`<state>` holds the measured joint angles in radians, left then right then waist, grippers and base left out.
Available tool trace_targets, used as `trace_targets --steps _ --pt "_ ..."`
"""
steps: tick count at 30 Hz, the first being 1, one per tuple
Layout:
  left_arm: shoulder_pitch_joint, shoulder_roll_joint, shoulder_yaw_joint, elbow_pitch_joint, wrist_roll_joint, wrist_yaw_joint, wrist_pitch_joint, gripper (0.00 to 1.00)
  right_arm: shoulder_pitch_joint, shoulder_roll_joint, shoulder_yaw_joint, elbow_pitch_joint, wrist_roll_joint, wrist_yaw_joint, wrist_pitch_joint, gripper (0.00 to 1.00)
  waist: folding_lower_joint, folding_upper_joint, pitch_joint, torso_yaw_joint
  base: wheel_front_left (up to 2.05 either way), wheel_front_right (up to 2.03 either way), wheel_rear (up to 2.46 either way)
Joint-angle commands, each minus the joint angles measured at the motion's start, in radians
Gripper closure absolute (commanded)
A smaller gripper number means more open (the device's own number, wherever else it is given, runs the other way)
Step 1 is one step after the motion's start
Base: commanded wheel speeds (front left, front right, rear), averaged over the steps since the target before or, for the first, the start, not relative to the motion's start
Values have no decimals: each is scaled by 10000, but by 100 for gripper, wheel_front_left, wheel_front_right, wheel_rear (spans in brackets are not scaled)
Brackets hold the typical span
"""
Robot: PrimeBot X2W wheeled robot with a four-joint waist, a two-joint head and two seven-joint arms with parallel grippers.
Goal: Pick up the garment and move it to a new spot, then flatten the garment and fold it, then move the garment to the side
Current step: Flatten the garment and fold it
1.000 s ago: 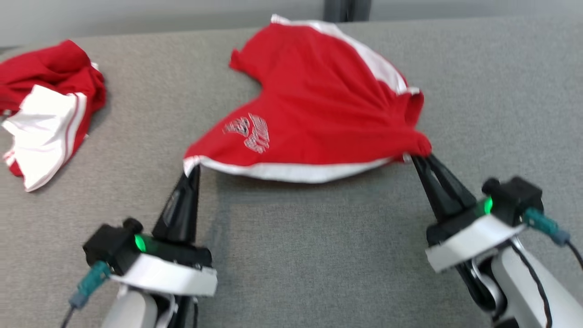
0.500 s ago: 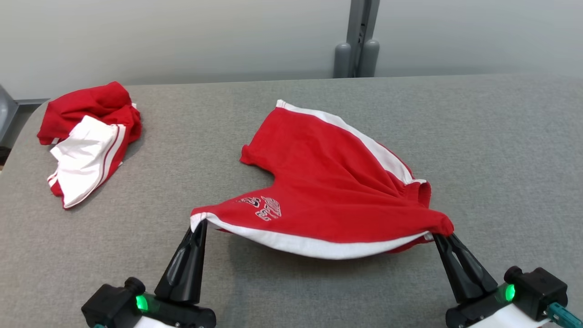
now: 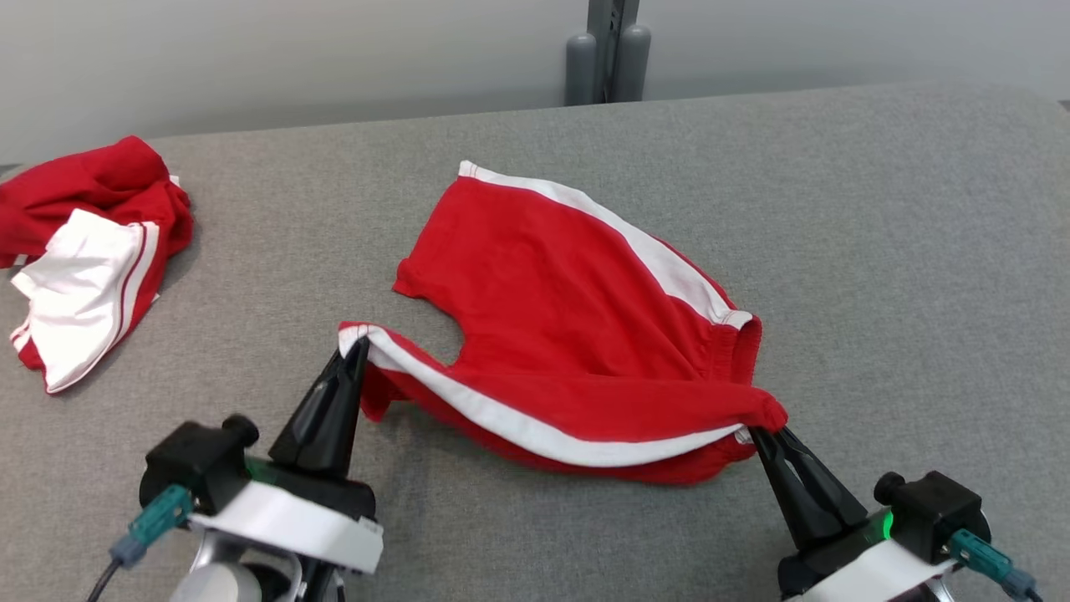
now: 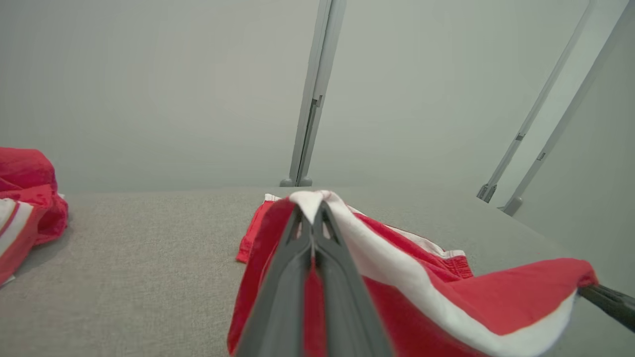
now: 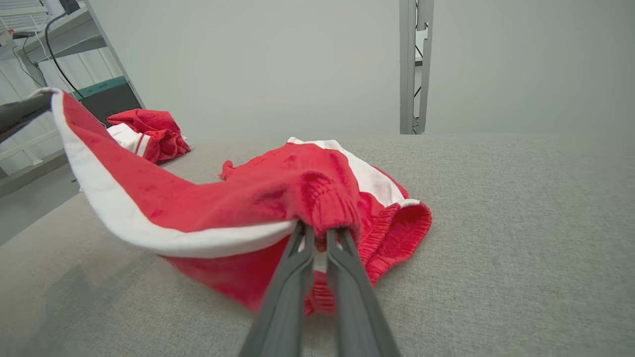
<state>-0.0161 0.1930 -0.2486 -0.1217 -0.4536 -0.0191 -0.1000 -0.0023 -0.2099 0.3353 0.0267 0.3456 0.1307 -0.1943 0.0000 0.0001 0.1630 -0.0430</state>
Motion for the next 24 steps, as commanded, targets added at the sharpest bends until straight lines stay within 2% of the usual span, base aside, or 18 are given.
trace_targets --steps 1,13,24 --pt "-651 70 36 403 93 -120 17 100 -312 61 65 320 149 1 -111 100 0 -1 263 -195 0 0 0" --pt "-4578 334 9 3743 610 -480 -25 100 -2369 1088 66 2362 689 1 -606 100 0 -1 1845 -1074 0 0 0" --pt "-7643 380 -416 7093 1267 -536 -97 100 -3726 1528 224 3260 830 1 -725 100 0 -1 2716 -1657 0 0 0"
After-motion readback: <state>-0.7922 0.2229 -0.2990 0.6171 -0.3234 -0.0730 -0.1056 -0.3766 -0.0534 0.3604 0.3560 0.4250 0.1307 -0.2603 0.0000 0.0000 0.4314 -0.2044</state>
